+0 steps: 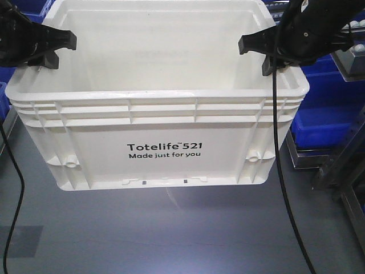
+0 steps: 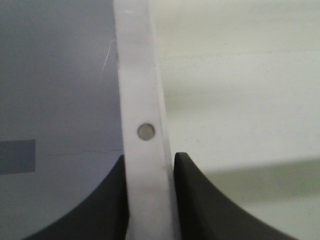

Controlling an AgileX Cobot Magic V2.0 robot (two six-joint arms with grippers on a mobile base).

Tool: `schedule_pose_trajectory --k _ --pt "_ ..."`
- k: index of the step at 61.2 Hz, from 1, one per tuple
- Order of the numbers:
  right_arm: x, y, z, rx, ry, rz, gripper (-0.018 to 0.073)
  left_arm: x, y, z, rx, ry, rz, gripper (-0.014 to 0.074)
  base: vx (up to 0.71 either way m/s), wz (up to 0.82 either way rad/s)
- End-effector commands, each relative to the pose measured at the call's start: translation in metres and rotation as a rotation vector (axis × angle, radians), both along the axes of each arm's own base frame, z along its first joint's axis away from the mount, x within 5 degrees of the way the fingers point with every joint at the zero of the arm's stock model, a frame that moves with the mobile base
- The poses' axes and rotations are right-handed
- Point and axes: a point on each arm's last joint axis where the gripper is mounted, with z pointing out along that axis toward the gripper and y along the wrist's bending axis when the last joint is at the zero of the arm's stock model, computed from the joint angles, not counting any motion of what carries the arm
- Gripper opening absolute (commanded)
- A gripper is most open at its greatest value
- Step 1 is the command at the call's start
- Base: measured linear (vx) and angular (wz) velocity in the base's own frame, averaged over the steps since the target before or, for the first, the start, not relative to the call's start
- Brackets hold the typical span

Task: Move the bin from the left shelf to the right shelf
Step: 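Hold the tote with both grippers while driving across the floor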

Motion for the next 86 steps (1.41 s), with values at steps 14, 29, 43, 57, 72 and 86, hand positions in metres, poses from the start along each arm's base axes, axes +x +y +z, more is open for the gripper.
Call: schedule_pose_trajectory --k 14,29,43,57,72,86 --pt "-0.0042 -0.0139 0.0377 -0.020 -0.203 -0.015 0.0010 -0.0073 0.0044 0.0318 0.011 -0.172 -0.018 0.0099 0.11 -0.01" --pt "-0.0042 -0.0139 0.0377 -0.020 -0.203 -0.015 0.0010 -0.0073 0.0044 0.0318 0.011 -0.172 -0.018 0.0099 0.10 0.00" --pt "-0.0042 -0.0139 0.0377 -0.020 -0.203 -0.015 0.0010 -0.0073 0.0044 0.0318 0.011 -0.172 -0.018 0.0099 0.10 0.03" --pt "-0.0042 -0.0139 0.0377 -0.020 -0.203 -0.015 0.0010 -0.0073 0.0044 0.0318 0.011 -0.172 -0.018 0.0099 0.12 0.08" --pt "-0.0042 -0.0139 0.0377 -0.020 -0.203 -0.015 0.0010 -0.0073 0.0044 0.0318 0.011 -0.172 -0.018 0.0099 0.15 0.14" --pt "-0.0042 -0.0139 0.0377 -0.020 -0.203 -0.015 0.0010 -0.0073 0.0044 0.0318 0.011 -0.172 -0.018 0.0099 0.16 0.10"
